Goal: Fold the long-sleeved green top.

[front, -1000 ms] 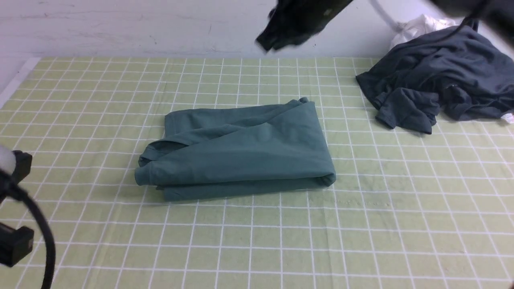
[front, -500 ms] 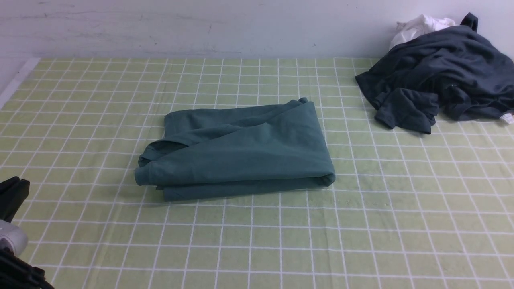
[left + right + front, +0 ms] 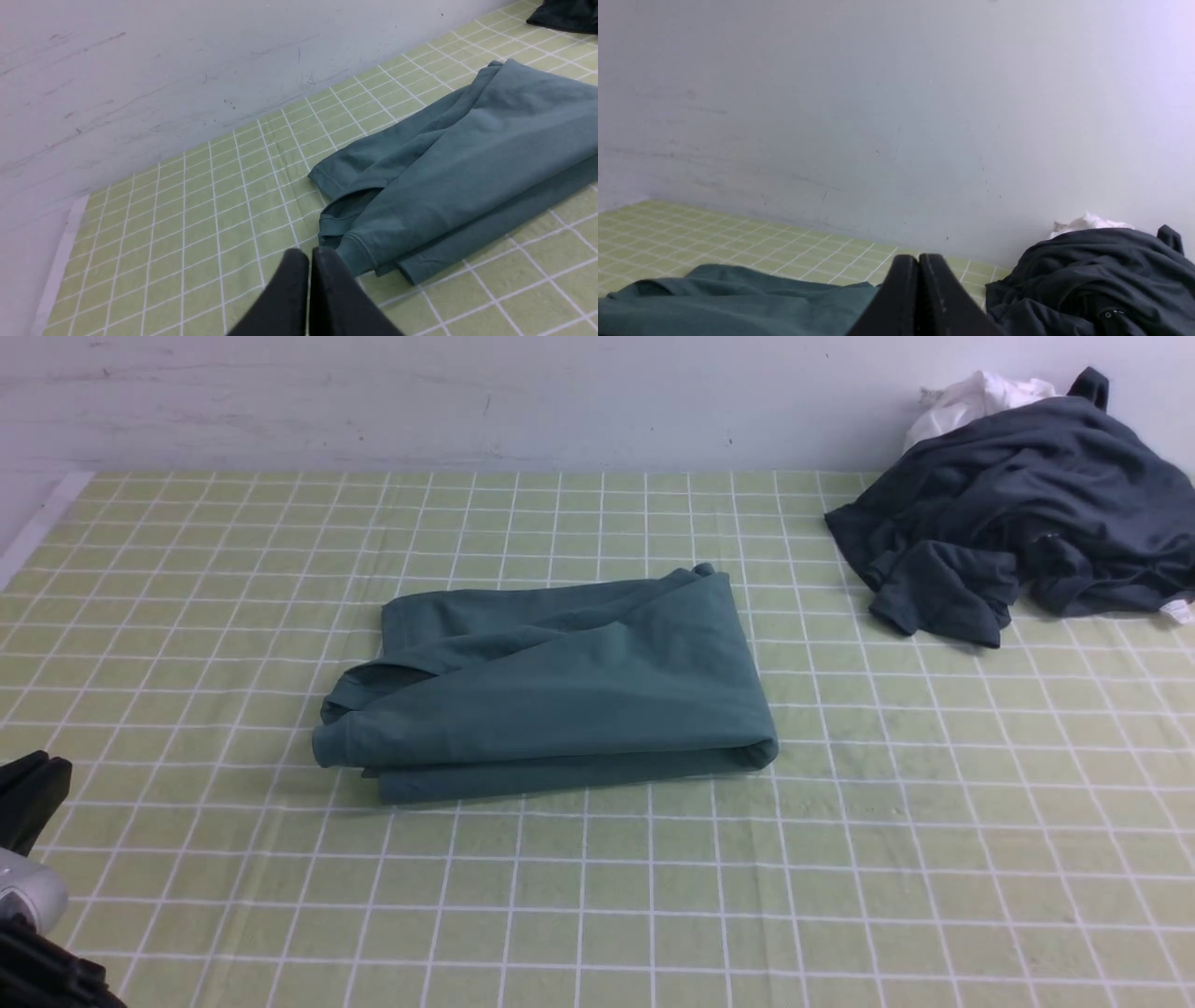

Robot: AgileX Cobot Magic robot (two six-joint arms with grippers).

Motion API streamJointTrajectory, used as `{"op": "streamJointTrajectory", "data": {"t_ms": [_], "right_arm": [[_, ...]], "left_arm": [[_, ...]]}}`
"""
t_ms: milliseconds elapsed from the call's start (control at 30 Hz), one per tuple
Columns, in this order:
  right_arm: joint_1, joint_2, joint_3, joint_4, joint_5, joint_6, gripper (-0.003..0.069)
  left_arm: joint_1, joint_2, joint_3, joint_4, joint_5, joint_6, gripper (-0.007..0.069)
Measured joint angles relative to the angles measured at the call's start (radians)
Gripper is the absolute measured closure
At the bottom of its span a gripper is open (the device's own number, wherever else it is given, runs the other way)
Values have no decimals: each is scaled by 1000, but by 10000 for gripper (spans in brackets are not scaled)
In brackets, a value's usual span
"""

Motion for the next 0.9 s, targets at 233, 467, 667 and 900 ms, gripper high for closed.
{"op": "streamJointTrajectory", "data": {"t_ms": [233, 467, 667, 900], "right_arm": [[-1, -173, 67, 2, 211, 0, 673], [-45, -173, 67, -79, 492, 0, 673], [-251, -174, 66, -96, 525, 119, 673], [-348, -174, 66, -102, 525, 268, 673]], "left_arm": [[0, 1, 0, 0, 2, 0, 629], [0, 1, 0, 0, 2, 0, 629], [0, 1, 0, 0, 2, 0, 629], [0, 1, 0, 0, 2, 0, 629]]}}
